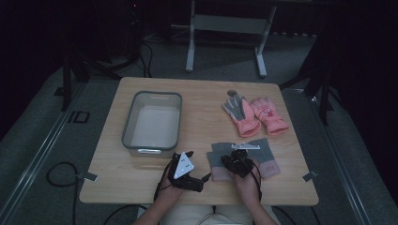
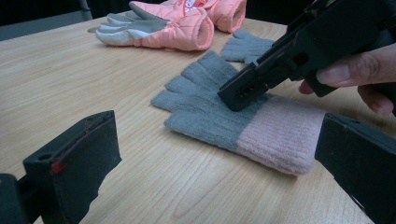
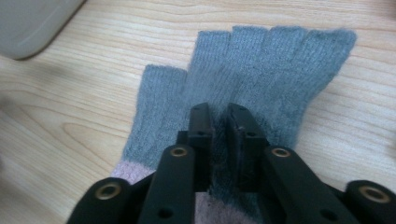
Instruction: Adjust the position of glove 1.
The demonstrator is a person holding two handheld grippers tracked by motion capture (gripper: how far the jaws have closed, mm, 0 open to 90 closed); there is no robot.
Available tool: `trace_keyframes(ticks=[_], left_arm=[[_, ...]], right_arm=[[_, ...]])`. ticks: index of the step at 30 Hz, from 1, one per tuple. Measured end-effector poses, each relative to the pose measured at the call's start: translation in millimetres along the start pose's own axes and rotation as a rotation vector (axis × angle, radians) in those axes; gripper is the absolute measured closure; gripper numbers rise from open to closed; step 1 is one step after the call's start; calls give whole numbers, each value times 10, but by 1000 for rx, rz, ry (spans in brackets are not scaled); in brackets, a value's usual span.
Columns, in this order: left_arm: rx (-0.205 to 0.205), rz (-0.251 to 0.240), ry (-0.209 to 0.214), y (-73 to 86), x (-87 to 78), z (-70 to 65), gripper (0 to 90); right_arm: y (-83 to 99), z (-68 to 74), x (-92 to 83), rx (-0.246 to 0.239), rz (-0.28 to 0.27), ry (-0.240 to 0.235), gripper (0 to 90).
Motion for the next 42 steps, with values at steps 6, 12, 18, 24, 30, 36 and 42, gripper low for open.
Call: trace_keyframes(ticks=[6, 12, 18, 24, 30, 36, 42], left_arm=[[-2, -2, 3, -1, 1, 1, 0], [1, -3, 2, -3, 4, -4, 0], [3, -5, -3, -3, 4, -9, 0], [3, -7, -7, -3, 4, -12, 0], [-1, -11, -8, -1, 2, -10, 0], [-1, -9, -5, -1, 2, -7, 0], [-4, -12, -7, 0, 1, -8, 0]], right_arm=[[-209, -131, -327, -88, -69, 24, 647], [-313, -591, -644, -224, -103, 44, 620], [-195, -1100, -753, -259, -82, 61, 625], [-36, -1368, -691, -279, -47, 77, 640], [34, -1432, -529, -287, -2, 67, 620], [79, -1469, -402, -277, 33, 67, 669], [52, -1380, -394, -260, 61, 107, 820]])
Point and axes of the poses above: each handheld gripper's, and its own axes: x roughly forward along the jaws, y roughly out of its underside, z roughly to its left, the point moved 1 cm from there along x, roughly forward along the jaws, and after that the axes turned 13 degrees about z, right-handed, at the moved point
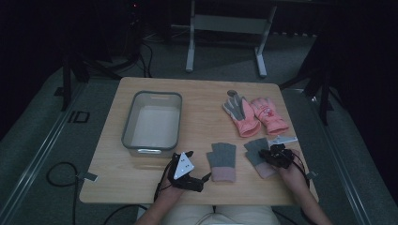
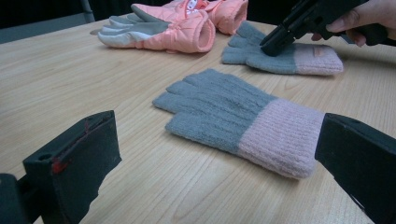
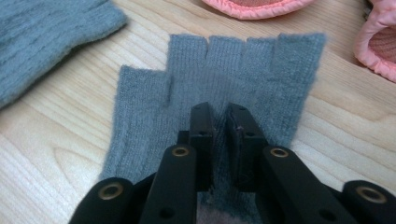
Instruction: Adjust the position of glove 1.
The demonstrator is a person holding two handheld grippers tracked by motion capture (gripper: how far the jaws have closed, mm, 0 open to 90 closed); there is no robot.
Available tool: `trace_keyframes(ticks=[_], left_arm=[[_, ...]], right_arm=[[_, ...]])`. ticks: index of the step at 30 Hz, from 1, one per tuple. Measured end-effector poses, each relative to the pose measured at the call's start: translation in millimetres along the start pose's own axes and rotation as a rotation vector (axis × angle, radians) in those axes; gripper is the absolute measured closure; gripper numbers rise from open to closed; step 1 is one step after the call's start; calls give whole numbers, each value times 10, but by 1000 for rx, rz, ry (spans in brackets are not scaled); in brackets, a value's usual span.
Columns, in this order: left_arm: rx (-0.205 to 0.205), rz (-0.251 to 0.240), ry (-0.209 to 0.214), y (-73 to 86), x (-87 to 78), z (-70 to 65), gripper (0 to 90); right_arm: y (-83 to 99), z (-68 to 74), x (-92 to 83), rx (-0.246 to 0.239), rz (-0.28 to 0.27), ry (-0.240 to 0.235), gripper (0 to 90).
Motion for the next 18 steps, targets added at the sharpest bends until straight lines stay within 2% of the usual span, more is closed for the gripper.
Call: trace_keyframes(ticks=[2, 5, 9, 11, 12, 14, 15, 16, 18], left_arm=[[1, 1, 0, 0, -1, 1, 0], [-2, 1, 0, -1, 1, 2, 0], [-1, -3, 1, 0, -1, 0, 0], [-2, -4, 1, 1, -2, 1, 0], [-2, -4, 0, 1, -2, 1, 0], [-2, -3, -1, 0, 0, -4, 0], [-3, -3, -5, 0, 1, -6, 0], [-3, -3, -5, 0, 1, -6, 0], [0, -4, -8, -2, 2, -13, 0]], right_arm=[[-17, 5, -25, 37, 13, -2, 845], [-34, 41, -73, 40, 15, 15, 848], [-88, 166, -335, 94, -41, 17, 850], [-95, 180, -389, 107, -57, 14, 850], [-108, 216, -519, 143, -87, 17, 850], [-105, 264, -634, 179, -104, 12, 850], [-96, 288, -673, 206, -117, 5, 850], [-96, 288, -673, 206, -117, 5, 850], [-68, 373, -733, 256, -133, -8, 850]])
Point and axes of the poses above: each handheld gripper's, and its own axes: x roughly forward along the jaws, y roughly out of its underside, z roughly to its left, the point moved 1 cm from there along x, roughly forward along the jaws, and after that the axes turned 13 degrees about z, right-handed, at the moved point
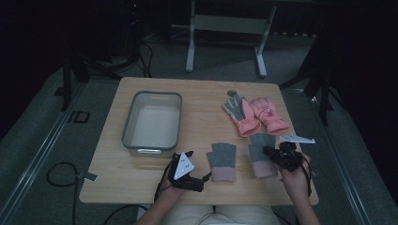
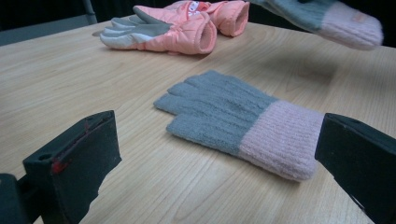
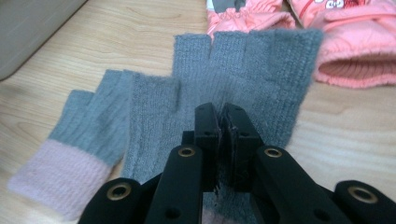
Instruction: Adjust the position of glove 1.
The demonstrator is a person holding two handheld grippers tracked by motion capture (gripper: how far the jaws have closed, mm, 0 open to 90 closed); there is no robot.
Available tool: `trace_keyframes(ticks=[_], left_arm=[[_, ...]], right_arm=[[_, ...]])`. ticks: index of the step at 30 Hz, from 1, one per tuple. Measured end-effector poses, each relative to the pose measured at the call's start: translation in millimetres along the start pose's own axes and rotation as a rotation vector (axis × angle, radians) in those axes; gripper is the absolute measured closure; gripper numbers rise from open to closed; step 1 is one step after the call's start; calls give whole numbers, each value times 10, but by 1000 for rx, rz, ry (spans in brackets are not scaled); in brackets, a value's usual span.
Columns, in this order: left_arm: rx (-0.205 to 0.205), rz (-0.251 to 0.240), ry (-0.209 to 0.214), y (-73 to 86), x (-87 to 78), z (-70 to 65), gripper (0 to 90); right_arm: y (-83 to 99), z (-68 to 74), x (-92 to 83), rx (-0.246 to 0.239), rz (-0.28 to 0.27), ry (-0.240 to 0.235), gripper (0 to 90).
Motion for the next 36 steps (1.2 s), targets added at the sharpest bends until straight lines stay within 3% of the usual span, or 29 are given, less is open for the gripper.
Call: trace_keyframes(ticks=[7, 10, 21, 24, 28, 35, 36], left_arm=[[2, -3, 0, 2, -4, 2, 0], [5, -2, -2, 2, -4, -1, 0], [9, -1, -2, 2, -4, -4, 0], [11, -1, 0, 2, -4, -5, 0], [11, 2, 4, 1, -3, -2, 0], [5, -2, 6, 3, -5, 5, 0], [4, -3, 6, 3, -5, 5, 0]], right_arm=[[132, 29, 14, 100, -12, 43, 851], [209, 37, 89, 112, -3, 73, 850], [367, -123, 451, 167, 65, 90, 836], [411, -140, 519, 171, 76, 103, 816], [430, -142, 553, 159, 52, 109, 784], [418, -183, 522, 151, 24, 62, 634], [397, -211, 516, 102, 33, 48, 597]])
Point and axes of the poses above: each handheld gripper's, and its own axes: x roughly forward along the jaws, y roughly out of its underside, z roughly to its left, the point moved 1 cm from there along x, roughly forward along the jaws, and after that the axes turned 13 degrees about z, right-handed, at the moved point
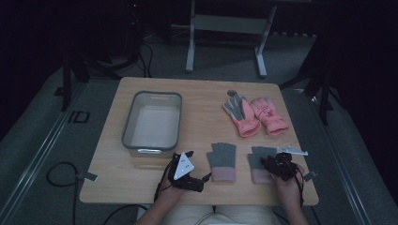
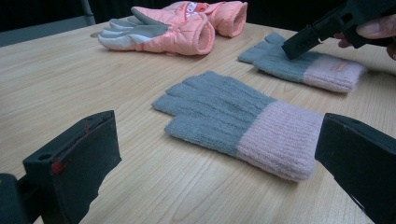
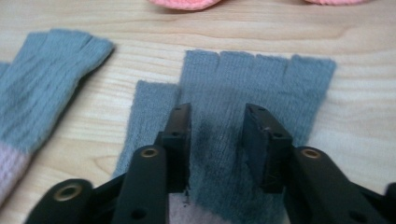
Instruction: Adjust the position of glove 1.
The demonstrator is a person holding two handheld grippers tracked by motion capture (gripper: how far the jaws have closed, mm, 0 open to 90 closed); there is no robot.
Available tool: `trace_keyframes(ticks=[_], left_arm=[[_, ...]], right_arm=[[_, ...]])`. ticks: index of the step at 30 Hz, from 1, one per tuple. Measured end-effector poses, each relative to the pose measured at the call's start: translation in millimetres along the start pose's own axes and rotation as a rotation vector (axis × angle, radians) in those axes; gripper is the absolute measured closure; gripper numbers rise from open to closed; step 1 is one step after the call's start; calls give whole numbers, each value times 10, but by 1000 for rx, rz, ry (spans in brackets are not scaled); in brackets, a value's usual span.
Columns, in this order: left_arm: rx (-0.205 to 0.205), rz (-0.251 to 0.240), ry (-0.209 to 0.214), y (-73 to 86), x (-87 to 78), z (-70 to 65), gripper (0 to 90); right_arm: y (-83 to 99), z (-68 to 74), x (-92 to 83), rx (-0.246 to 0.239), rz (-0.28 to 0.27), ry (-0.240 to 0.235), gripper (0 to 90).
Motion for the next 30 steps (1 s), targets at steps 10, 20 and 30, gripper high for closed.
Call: trace_keyframes(ticks=[10, 20, 30], left_arm=[[2, -6, -3, 1, -1, -6, 0], [-3, -9, -2, 2, -2, -6, 0], [-3, -9, -6, 4, -3, -6, 0]], right_arm=[[-142, -116, -146, -234, 45, -3, 637], [-34, -142, -68, -229, 70, -50, 601], [36, -41, -2, -199, 67, 20, 796]])
Point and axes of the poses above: each handheld gripper's, and its own axes: x roughly forward along the jaws, y roughly out of its underside, z roughly to its left, the point moved 1 cm from there along x, roughly forward along the jaws, and after that the axes turned 13 degrees about z, right-handed, at the moved point
